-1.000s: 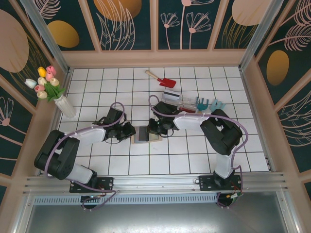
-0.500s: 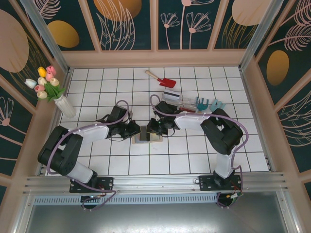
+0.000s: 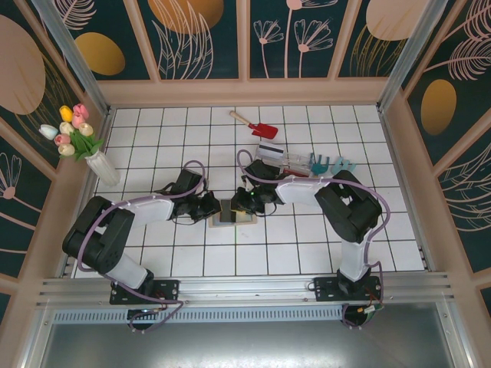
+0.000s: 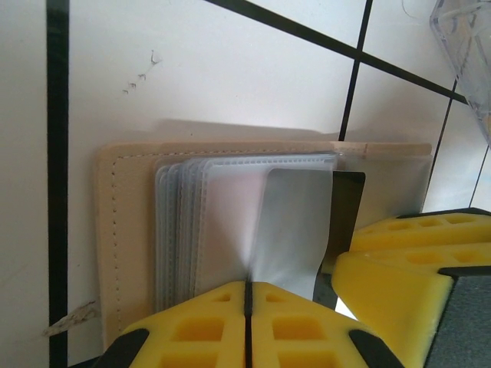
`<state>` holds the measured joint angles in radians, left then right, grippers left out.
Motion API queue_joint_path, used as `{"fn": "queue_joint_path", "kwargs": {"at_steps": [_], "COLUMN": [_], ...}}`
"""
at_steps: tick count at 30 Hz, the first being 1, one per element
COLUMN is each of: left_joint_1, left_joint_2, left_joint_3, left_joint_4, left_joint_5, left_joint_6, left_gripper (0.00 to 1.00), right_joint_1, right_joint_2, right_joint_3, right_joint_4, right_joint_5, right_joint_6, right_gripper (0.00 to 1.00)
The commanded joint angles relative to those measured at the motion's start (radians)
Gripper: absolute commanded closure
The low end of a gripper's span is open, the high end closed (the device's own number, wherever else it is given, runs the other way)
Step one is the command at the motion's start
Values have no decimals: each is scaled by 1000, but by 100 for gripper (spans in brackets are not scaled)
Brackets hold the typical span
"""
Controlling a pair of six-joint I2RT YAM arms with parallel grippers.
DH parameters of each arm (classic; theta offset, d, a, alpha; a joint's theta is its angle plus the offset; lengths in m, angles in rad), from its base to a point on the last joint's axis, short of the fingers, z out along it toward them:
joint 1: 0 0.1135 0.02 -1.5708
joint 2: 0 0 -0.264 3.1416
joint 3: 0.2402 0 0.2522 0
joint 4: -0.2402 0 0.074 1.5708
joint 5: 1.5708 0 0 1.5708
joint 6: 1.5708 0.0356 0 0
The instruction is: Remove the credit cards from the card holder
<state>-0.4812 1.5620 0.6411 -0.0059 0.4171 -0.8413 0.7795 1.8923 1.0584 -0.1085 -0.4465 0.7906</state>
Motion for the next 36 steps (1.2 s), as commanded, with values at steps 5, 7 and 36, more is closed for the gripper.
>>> {"fn": "queue_joint_path", "kwargs": {"at_steps": [5, 7, 36], "left_joint_1": [-10, -10, 1], "left_joint_2": [27, 30, -178], "left_joint_3": [-50, -50, 71], "left_joint_4": [-83, -85, -72], "left_joint_5": [-81, -85, -14], "left_joint_6": [16, 16, -13], "left_gripper": [90, 90, 31], "right_joint_1": [-3, -3, -60], "right_joint_2": [32, 34, -307], "right_joint_3": [13, 17, -138], "right_joint_4": [-4, -8, 36], "right_joint_5": [-26, -31, -68], "right_joint_6": [-19, -26, -82], "right_gripper": [77, 77, 100]}}
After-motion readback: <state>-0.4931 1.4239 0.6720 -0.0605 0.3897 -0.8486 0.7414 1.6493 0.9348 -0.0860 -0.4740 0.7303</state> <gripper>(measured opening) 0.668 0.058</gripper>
